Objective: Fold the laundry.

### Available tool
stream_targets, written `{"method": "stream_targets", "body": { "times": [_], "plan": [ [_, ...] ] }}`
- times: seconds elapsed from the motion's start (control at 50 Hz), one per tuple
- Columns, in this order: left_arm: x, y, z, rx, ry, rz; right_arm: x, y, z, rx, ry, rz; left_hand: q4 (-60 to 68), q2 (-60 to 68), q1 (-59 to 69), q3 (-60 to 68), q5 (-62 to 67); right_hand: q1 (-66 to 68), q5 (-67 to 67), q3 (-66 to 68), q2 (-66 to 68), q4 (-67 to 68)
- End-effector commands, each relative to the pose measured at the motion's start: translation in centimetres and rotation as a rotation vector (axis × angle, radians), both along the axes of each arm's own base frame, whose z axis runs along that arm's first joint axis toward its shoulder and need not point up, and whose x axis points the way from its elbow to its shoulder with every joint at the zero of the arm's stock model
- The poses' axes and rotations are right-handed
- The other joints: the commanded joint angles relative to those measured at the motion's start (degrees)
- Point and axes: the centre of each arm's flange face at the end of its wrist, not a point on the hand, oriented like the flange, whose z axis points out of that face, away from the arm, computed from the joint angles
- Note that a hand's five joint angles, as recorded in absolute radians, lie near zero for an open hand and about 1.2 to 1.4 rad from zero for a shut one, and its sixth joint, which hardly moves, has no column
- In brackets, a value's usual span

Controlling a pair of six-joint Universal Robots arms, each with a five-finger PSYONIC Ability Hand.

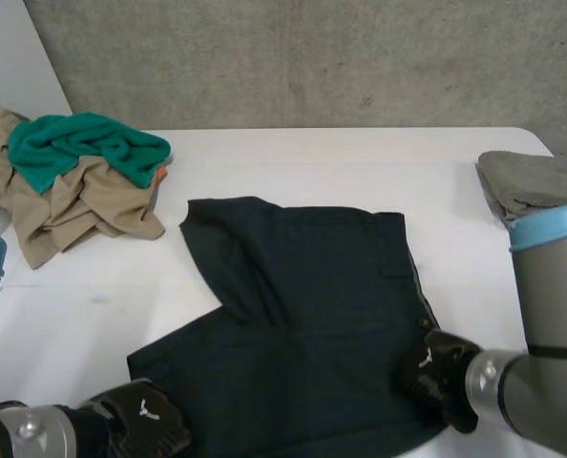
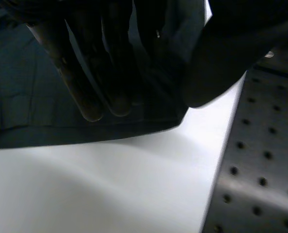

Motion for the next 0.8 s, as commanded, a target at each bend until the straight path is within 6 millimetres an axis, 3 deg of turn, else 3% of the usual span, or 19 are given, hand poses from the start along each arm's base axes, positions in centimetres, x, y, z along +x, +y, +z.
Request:
{"method": "stream_targets", "body": {
  "times": [0.02,0.18,0.28,0.44,0.56,0.66,0.76,0.8],
  "plan": [
    [-0.6,-3.5,0.9,-0.153,0.101,-0.020,0.5,0.7,0.0,-0.052,-0.092,0.018,-58.4,-58.0,-55.9,-57.8,-57.1,15.3,11.5,11.5,10.6,11.3],
    [-3.2,-11.3,1.3,-0.490,0.344,0.061,1.4,-0.4,-0.4,-0.115,-0.207,-0.069,-58.4,-58.0,-55.9,-57.8,-57.1,15.3,11.5,11.5,10.6,11.3],
    [-5.1,-16.7,-0.7,-0.601,0.442,0.069,1.8,-0.7,-0.3,-0.155,-0.245,-0.078,-44.9,-44.5,-42.4,-44.3,-43.7,15.3,11.5,11.5,10.6,11.3],
    [-7.4,-21.5,-5.0,-0.586,0.417,-0.019,2.2,-1.2,0.0,-0.183,-0.297,-0.101,-37.9,-37.4,-35.3,-37.2,-36.6,15.3,11.5,11.5,10.6,11.3],
    [-8.3,-23.2,-7.7,-0.543,0.366,-0.074,2.1,-1.5,0.0,-0.192,-0.303,-0.119,-27.8,-27.3,-25.2,-27.1,-26.5,15.3,11.5,11.5,10.6,11.3],
    [-8.7,-23.1,-9.1,-0.490,0.344,-0.093,1.9,-2.0,0.0,-0.204,-0.309,-0.135,-23.9,-23.5,-21.4,-23.3,-22.6,15.3,11.5,11.5,10.6,11.3],
    [-8.6,-22.8,-8.6,-0.508,0.323,-0.102,1.7,-2.5,0.3,-0.217,-0.317,-0.149,11.5,12.0,14.1,12.2,12.8,15.3,11.5,11.5,10.6,11.3],
    [-8.1,-22.8,-8.1,-0.524,0.299,-0.083,1.7,-2.6,0.5,-0.225,-0.324,-0.154,11.6,12.0,14.1,12.2,12.9,15.3,11.5,11.5,10.6,11.3]
  ]
}}
